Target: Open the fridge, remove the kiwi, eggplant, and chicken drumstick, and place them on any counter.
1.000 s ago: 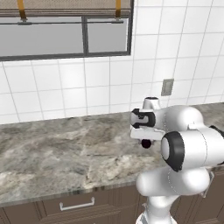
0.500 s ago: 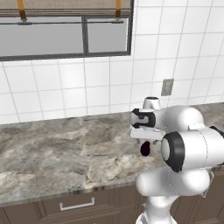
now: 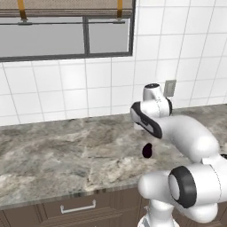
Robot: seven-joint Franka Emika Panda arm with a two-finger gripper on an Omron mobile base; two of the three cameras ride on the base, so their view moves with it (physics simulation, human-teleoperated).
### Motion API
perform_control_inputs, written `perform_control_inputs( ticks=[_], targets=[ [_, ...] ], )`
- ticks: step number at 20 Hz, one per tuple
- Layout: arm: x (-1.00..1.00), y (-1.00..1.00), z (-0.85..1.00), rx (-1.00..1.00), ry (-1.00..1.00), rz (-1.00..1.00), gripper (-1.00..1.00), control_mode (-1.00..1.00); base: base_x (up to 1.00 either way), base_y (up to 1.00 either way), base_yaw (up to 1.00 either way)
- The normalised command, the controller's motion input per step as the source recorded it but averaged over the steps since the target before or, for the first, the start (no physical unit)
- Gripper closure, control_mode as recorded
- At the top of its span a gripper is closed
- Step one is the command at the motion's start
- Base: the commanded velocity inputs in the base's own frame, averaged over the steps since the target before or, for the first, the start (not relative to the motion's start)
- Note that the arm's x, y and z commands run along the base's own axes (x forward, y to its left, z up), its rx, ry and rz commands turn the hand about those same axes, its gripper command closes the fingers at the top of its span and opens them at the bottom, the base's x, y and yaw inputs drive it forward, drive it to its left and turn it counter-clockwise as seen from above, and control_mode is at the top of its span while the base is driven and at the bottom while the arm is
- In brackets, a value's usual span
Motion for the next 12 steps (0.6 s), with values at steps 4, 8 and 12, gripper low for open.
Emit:
perform_control_inputs(
  ticks=[4, 8, 12],
  targets=[
    [-0.30, 0.04, 0.73, -0.12, 0.00, 0.14, -1.00, -1.00, 0.00, 0.00, 0.00],
    [-0.43, 0.00, 0.38, -0.07, 0.00, 0.26, -1.00, -1.00, 0.00, 0.00, 0.00],
    [-0.34, 0.00, 0.17, 0.00, 0.08, 0.28, -1.00, -1.00, 0.00, 0.00, 0.00]
  ],
)
